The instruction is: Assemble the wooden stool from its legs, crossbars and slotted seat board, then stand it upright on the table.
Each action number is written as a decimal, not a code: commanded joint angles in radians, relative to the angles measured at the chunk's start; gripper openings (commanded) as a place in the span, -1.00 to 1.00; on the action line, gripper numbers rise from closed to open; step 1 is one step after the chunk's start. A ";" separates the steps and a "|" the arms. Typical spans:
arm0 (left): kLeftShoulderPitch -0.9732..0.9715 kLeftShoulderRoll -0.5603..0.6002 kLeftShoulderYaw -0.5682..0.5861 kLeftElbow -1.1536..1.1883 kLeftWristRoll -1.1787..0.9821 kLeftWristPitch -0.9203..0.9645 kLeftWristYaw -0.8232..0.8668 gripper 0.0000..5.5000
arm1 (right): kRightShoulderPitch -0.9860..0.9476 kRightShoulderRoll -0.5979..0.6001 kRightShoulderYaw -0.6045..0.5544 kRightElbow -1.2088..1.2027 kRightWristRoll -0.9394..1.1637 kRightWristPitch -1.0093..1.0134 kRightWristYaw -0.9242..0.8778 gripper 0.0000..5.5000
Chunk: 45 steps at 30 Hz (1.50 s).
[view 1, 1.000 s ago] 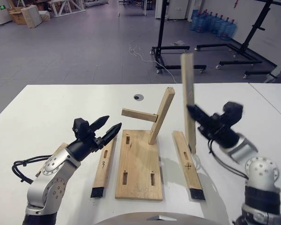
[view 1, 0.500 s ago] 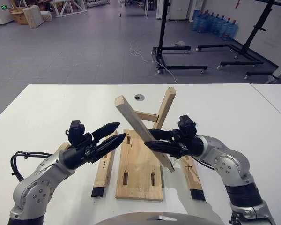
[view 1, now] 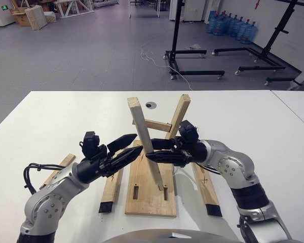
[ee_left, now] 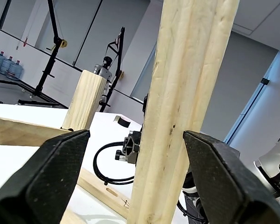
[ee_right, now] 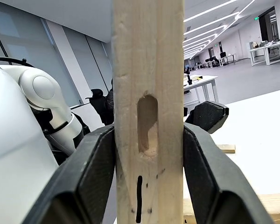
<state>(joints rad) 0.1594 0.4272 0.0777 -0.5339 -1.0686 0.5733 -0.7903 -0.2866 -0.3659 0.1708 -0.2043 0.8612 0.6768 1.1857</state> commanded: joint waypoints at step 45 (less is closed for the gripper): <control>0.045 -0.032 -0.159 -0.013 0.194 -0.094 -0.052 -0.25 | -0.178 -0.086 0.119 0.118 -0.245 -0.031 0.149 -0.27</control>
<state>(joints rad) 0.1918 0.4045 -0.0732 -0.5346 -0.8600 0.4907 -0.8179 -0.4262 -0.4493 0.3044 -0.0896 0.6279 0.6623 1.3423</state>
